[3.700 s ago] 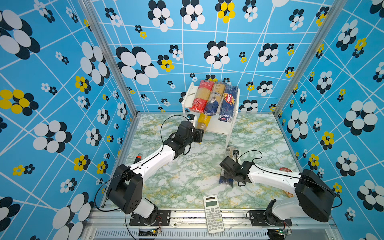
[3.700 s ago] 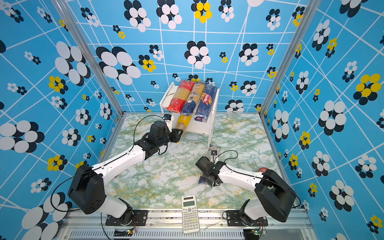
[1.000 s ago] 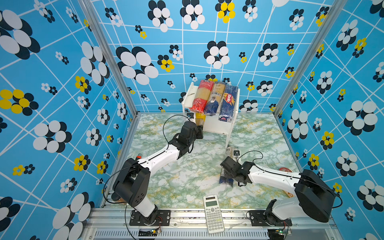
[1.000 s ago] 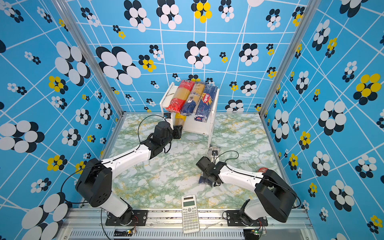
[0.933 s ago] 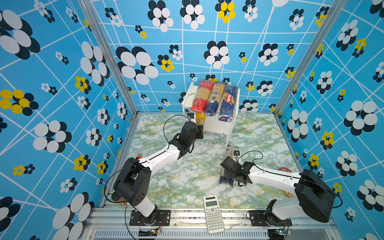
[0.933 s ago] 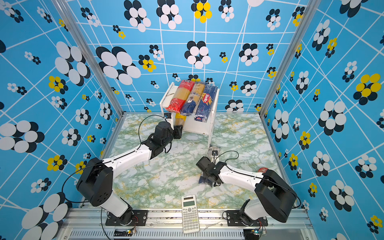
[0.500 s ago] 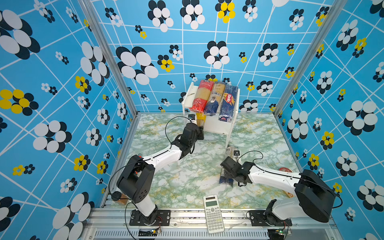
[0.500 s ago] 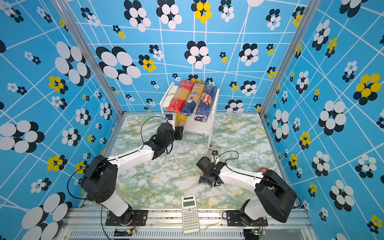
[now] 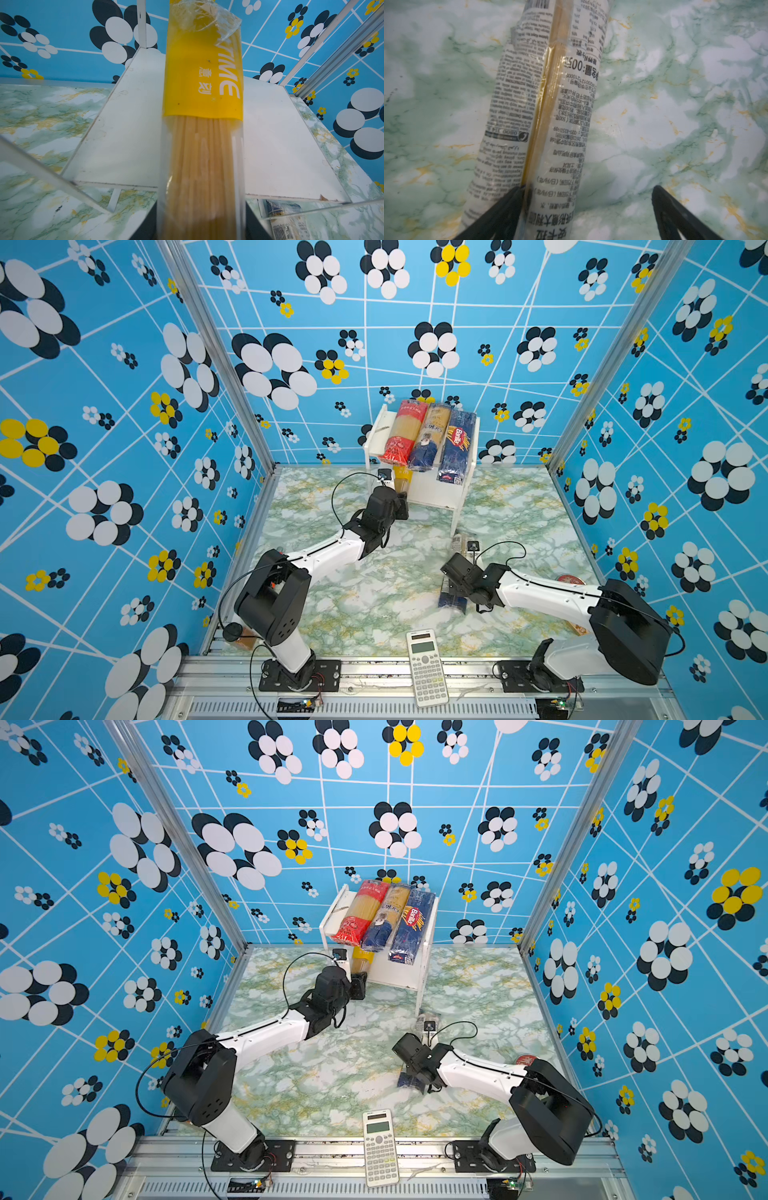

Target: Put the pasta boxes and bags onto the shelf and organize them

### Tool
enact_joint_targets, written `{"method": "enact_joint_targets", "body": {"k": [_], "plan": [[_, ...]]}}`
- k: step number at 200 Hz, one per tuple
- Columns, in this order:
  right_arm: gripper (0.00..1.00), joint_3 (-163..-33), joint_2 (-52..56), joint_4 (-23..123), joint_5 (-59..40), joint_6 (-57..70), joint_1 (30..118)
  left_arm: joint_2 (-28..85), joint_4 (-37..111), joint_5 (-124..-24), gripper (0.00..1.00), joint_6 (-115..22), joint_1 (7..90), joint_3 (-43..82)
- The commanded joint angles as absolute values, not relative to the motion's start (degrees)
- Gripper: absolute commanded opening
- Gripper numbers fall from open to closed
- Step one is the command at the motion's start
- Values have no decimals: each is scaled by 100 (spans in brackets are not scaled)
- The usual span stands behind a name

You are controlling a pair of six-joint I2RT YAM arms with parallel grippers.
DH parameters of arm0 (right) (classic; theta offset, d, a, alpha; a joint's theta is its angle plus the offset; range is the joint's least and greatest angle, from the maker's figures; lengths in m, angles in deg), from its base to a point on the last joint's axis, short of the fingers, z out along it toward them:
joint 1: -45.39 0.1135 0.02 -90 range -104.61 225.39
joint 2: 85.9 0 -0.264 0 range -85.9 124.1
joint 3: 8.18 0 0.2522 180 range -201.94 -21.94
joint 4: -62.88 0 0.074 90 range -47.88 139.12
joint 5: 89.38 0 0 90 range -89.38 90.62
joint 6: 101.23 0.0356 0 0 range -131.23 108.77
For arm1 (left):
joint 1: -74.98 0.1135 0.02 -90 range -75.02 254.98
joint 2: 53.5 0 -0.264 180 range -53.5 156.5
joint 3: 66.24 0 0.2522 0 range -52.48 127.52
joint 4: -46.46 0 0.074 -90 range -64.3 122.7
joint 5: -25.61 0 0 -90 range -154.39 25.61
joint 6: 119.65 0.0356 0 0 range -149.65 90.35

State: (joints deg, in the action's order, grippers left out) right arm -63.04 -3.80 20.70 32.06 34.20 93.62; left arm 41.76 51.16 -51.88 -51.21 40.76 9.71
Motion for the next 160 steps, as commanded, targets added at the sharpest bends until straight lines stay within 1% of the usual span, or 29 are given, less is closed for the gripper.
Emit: {"method": "enact_joint_targets", "body": {"k": [1, 160], "plan": [[99, -6084, -285, 1618, 3358, 3278, 9257, 4089, 6179, -4991, 20, -4932, 4043, 1226], [99, -6021, -276, 1637, 3356, 3315, 9250, 4221, 6197, -4932, 21, -4669, 4070, 1483]]}}
